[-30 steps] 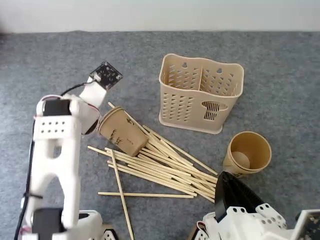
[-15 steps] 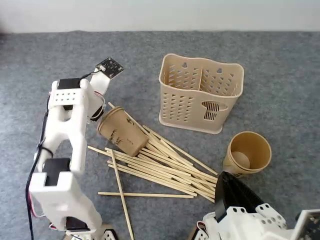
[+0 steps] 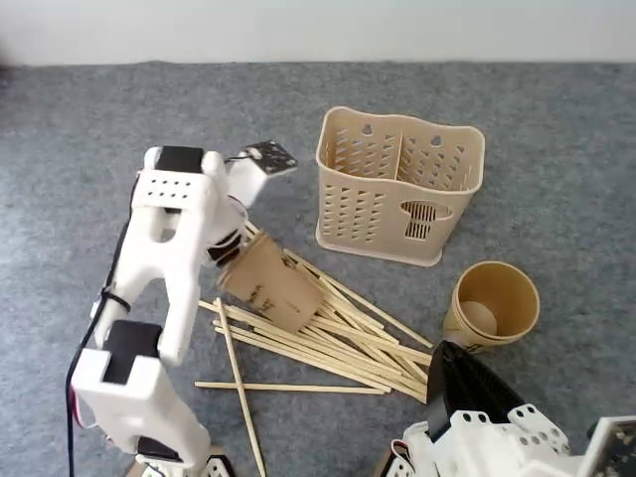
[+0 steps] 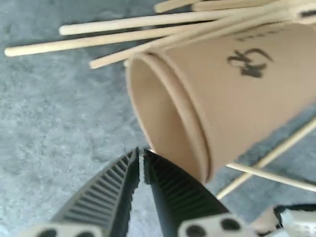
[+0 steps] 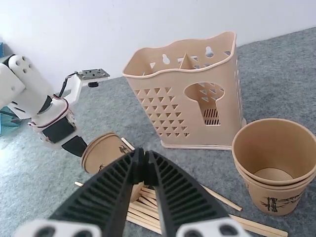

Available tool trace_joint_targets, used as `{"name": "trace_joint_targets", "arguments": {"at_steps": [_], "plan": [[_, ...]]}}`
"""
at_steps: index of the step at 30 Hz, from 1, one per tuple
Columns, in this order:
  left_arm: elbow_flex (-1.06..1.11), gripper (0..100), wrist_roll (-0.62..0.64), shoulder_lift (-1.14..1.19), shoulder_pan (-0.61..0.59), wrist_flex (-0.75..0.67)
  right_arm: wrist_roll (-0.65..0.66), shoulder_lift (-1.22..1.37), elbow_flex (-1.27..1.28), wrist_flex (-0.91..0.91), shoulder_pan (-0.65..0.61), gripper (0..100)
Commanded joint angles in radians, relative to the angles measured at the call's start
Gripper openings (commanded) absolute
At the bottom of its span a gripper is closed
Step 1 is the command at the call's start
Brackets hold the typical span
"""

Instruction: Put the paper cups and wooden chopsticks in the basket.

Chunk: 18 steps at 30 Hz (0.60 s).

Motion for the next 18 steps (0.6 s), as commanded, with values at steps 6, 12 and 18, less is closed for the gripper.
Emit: {"name": "trace_joint_targets", "arguments": {"at_steps": [6,12,18], "plan": [[0.131,1,0.005,-0.247,0.12,0.048,-0.008,0.005,0.006,0.039,-0.007,0.9],[0.28,1,0.04,-0.448,0.229,0.048,-0.008,0.005,0.006,0.039,-0.007,0.9],[0.372,1,0.109,-0.649,0.338,0.043,-0.008,0.005,0.006,0.039,-0.007,0.9]]}}
